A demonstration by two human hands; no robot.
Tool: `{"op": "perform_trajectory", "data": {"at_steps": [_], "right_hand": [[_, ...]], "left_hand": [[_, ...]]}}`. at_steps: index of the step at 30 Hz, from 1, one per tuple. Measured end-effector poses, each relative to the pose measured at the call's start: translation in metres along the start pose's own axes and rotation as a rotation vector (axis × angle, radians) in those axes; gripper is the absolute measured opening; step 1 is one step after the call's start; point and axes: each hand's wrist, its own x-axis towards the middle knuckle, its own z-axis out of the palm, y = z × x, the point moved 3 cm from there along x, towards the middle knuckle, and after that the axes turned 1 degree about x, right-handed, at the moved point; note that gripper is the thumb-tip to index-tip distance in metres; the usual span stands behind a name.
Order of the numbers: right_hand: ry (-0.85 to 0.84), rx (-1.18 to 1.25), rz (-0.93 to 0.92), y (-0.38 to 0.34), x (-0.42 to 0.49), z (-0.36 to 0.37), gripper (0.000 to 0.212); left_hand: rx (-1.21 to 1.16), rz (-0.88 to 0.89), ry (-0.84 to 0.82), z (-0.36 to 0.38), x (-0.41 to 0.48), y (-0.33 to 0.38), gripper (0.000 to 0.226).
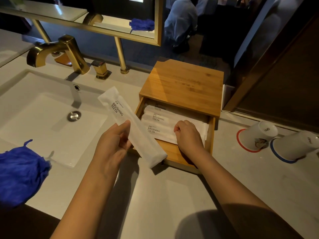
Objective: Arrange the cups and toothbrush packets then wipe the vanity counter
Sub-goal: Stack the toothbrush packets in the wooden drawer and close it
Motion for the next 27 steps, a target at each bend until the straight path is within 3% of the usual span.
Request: {"op": "perform_trajectory", "data": {"at_steps": [13,20,27], "right_hand": [[-0.036,0.049,0.044,-0.001,-0.012,-0.002,0.018],[-0.099,-0.035,-0.059,-0.005,-0.021,-0.004,0.037],[-0.029,-0.093,-0.087,-0.007,-0.021,-0.005,0.034]], "left_hand": [[-0.034,-0.014,-0.051,0.007,0.000,0.000,0.014],[-0.058,-0.030,-0.042,0.004,-0.001,-0.005,0.016],[-0.065,-0.029,-0.021,0.003,-0.003,-0.005,0.015]]}}
